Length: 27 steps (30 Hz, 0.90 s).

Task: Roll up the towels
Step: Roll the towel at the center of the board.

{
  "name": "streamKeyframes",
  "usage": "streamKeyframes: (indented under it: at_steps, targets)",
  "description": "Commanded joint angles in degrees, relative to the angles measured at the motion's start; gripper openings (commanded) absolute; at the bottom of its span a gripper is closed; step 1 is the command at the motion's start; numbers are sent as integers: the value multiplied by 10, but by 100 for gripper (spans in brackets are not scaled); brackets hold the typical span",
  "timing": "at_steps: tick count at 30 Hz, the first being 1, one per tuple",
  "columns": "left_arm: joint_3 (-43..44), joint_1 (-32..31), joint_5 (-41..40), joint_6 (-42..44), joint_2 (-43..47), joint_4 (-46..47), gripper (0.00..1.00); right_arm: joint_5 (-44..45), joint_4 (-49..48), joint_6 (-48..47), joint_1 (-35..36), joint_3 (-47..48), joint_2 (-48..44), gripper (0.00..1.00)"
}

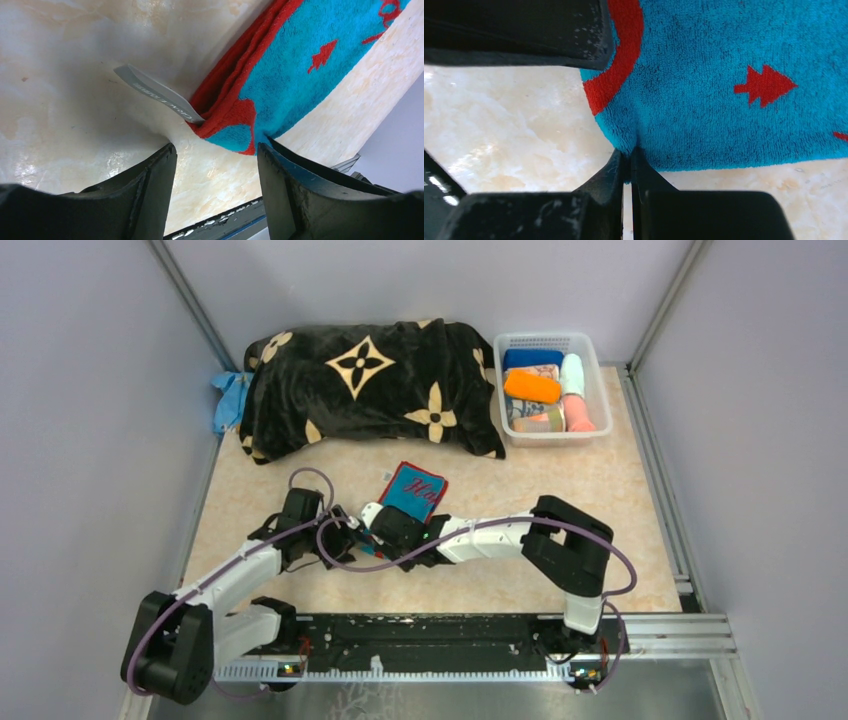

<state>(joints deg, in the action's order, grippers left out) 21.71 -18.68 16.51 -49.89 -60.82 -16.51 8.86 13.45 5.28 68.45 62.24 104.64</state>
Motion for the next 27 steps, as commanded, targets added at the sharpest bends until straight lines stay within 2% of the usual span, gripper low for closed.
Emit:
streamKeyframes:
  at_steps: [1, 4, 9, 14, 21, 27]
  targets:
    - [-8, -8, -30, -21, -1, -42, 67, -128, -8, 51, -6, -31, 12, 0]
    - [-3, -10, -34, -30, 6, -48, 68, -184, -35, 79, -21, -35, 9, 0]
    - [8, -12, -60, -34, 0, -62, 68, -224, -54, 115, -44, -38, 16, 0]
    - [15, -15, -77, -41, -19, -63, 60, -226, -58, 133, -49, -39, 23, 0]
    - [28, -24, -111, -43, -37, -66, 43, -248, -77, 150, -54, -44, 27, 0]
    - [47, -24, -151, -31, -60, -81, 21, -277, -98, 159, -65, -62, 15, 0]
